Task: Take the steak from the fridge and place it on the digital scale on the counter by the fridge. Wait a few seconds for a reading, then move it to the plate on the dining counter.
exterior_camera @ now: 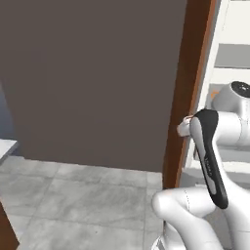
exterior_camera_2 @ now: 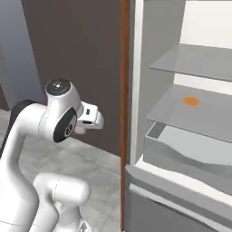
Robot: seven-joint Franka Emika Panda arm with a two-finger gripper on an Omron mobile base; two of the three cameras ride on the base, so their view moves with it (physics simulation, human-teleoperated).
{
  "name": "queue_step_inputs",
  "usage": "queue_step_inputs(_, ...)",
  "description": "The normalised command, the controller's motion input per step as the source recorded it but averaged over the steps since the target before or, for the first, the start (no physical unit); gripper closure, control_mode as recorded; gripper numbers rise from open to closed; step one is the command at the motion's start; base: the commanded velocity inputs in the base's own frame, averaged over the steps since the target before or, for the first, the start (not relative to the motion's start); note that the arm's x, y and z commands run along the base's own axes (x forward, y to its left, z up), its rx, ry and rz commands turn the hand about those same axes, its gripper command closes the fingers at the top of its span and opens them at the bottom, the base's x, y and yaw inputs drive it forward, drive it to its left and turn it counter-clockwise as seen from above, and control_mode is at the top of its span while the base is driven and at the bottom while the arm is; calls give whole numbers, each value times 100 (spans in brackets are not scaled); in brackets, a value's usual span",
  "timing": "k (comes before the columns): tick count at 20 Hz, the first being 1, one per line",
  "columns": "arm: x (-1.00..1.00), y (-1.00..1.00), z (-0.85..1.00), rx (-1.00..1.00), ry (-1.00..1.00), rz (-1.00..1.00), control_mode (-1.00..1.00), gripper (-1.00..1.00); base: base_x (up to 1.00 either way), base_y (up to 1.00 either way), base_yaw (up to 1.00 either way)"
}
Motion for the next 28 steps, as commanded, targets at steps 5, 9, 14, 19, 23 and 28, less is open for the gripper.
queue_step_inputs(5,0,0,0,0,0,0,100,100,31,54,82)
queue_step_inputs(9,0,0,0,0,0,0,100,100,43,36,87)
queue_step_inputs(14,0,0,0,0,0,0,100,100,27,22,81)
queue_step_inputs(19,0,0,0,0,0,0,100,100,0,17,74)
queue_step_inputs(23,0,0,0,0,0,0,100,100,-11,11,65)
queue_step_inputs(28,0,0,0,0,0,0,100,100,-14,10,59)
